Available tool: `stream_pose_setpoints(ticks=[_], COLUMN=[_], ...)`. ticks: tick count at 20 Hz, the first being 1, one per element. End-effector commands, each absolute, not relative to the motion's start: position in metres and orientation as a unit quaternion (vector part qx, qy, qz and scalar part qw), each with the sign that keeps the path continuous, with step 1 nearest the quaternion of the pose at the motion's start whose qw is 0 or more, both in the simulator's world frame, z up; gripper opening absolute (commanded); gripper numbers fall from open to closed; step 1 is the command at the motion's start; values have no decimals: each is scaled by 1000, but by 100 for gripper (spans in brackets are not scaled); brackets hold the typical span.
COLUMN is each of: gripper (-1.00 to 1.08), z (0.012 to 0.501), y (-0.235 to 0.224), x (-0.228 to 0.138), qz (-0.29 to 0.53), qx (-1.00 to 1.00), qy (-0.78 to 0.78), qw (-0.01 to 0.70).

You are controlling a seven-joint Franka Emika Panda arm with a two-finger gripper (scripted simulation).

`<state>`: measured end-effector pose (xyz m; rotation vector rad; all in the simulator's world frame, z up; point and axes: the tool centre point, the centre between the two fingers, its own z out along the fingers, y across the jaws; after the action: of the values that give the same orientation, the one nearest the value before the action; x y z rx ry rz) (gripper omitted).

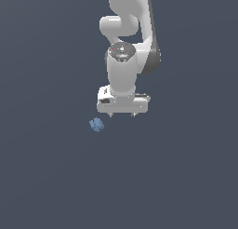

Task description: Pick up the object and move it to a goal position.

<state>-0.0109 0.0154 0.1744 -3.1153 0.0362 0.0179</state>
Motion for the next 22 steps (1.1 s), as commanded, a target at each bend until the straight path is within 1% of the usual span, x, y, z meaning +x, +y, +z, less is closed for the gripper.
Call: stream_pose_setpoints(ticks=[1,4,10,16,22], gripper=[100,100,100,100,100], z=[174,177,189,187,180], y=[15,9,-20,-20,-27], x=[-11,-10,-7,-8,-9], qz=[6,3,-7,-6,-5], qx=[-1000,-1000,-999,-999,-996], qy=[12,18,43,48,85], qw=[13,11,4,4,6])
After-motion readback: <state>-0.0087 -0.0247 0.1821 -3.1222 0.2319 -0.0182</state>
